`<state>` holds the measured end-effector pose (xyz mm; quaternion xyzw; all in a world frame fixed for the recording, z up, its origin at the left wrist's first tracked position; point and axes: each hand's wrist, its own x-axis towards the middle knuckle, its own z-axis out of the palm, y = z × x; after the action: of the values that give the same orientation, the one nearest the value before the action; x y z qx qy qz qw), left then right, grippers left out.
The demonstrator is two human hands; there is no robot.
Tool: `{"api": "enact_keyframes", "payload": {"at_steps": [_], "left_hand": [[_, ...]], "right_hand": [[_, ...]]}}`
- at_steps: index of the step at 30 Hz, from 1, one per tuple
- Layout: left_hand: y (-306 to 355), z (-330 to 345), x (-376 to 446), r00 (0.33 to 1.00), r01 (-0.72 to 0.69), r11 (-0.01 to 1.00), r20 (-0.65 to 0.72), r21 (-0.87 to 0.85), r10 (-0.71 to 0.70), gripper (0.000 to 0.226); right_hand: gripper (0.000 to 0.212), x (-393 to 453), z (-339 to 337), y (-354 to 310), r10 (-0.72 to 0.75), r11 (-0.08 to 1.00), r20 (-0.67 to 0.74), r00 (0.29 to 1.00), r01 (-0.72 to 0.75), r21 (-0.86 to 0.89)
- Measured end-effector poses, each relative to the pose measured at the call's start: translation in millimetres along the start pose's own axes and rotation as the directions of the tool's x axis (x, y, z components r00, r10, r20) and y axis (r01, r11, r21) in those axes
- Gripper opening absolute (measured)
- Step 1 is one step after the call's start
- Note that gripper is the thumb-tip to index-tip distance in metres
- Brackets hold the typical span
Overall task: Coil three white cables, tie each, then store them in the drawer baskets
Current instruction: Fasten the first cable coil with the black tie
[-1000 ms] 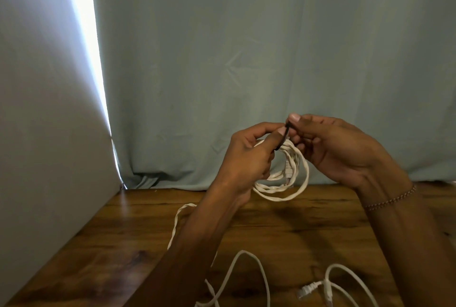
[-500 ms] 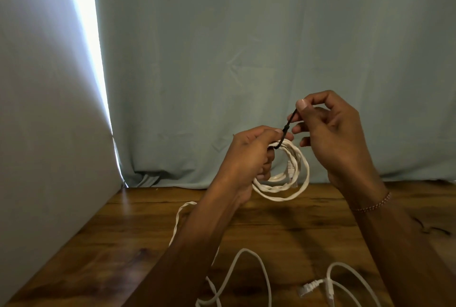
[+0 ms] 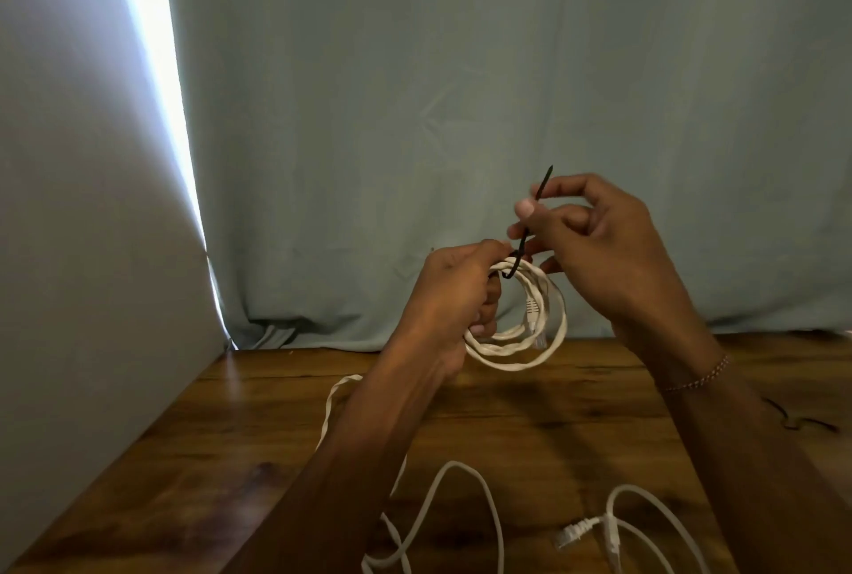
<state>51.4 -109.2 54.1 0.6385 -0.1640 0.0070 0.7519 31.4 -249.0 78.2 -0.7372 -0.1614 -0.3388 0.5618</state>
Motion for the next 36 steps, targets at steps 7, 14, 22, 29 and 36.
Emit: {"api": "enact_keyframes", "payload": {"at_steps": [7, 14, 22, 29, 36], "left_hand": [[0, 0, 1, 0.998, 0.037, 0.999, -0.045, -0.008, -0.037, 0.029], [1, 5, -3, 0.997, 0.045, 0.998, -0.067, 0.045, -0.042, 0.031], [6, 4, -5, 0.999, 0.031, 0.999, -0.042, 0.034, -0.029, 0.036], [7, -6, -1, 0.998, 0.011, 0.971, 0.054, 0.240, -0.025, 0.048], [7, -6, 2, 0.993, 0.046, 0.997, 0.112, -0.067, -0.039, 0.038]], "right_hand": [[0.010, 4, -7, 6, -0.097, 0.990, 0.111, 0.989, 0.107, -0.093], [0.021, 5, 3, 19, -0.477, 0.797, -0.001, 0.879, 0.433, -0.421], [0.018, 6, 10, 31, -0.530, 0.768, -0.132, 0.838, 0.407, -0.494], [0.016, 9, 8, 29, -0.600, 0.724, -0.079, 0.796, 0.498, -0.477], [0.019, 9, -1, 23, -0.066, 0.962, 0.060, 0.996, 0.079, -0.263]]}}
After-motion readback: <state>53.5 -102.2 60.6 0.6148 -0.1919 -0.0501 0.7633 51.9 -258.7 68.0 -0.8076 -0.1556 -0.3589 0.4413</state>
